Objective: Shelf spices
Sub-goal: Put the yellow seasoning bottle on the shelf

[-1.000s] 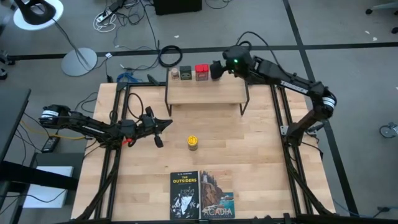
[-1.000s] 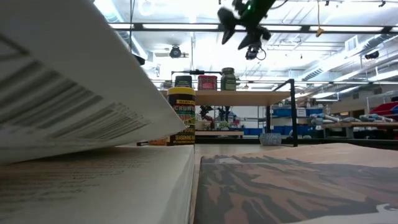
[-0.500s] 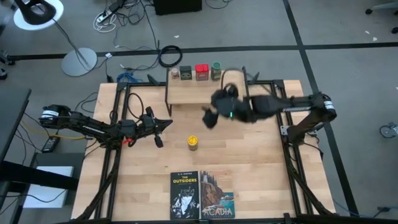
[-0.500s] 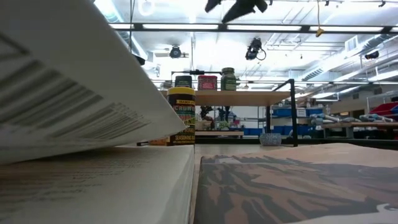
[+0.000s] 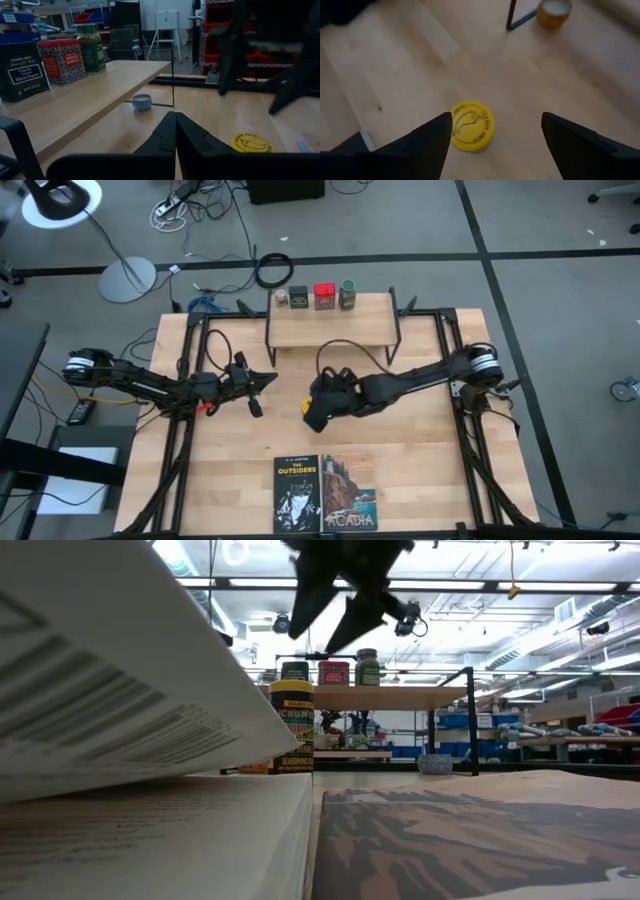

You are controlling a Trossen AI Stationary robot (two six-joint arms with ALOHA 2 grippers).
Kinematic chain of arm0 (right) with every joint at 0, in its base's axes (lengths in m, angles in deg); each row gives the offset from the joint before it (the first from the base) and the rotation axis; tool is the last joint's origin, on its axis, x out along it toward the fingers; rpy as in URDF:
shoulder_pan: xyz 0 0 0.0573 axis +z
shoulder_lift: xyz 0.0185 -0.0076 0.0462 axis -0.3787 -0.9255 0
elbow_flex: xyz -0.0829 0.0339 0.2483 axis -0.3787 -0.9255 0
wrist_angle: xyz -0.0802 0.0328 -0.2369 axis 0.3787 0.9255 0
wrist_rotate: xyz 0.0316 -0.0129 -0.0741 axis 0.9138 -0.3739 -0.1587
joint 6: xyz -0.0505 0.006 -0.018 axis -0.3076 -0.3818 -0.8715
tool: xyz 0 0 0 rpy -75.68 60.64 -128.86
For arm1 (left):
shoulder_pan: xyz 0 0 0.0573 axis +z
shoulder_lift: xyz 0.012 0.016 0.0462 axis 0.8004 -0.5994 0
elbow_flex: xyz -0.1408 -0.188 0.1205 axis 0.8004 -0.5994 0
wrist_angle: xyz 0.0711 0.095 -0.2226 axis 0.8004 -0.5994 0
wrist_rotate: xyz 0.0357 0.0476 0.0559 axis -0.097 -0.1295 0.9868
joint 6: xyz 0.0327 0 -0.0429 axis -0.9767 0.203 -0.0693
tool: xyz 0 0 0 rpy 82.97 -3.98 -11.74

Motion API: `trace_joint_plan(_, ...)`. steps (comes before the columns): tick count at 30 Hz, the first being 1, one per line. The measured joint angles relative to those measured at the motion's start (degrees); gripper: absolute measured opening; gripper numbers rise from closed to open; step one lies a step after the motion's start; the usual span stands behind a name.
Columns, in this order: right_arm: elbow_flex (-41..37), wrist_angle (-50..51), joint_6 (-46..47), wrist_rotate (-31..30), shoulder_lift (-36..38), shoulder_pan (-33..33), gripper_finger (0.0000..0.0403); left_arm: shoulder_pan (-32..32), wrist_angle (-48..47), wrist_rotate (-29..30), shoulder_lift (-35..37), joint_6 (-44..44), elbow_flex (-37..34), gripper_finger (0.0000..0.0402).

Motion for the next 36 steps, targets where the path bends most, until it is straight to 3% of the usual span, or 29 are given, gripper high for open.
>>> trace_joint_plan(8,0.09,-5.97,1.23,5.58,-2.81,-0.64,0.0306,0.01,-1.42,0.0,0.0,-0.05,0.0,0.0008)
trace_joint_plan(36,-1.57,-6.52,5.62,10.22,-6.22,-1.88,0.0306,0.02,-1.31,0.0,0.0,0.0,0.0,0.0008)
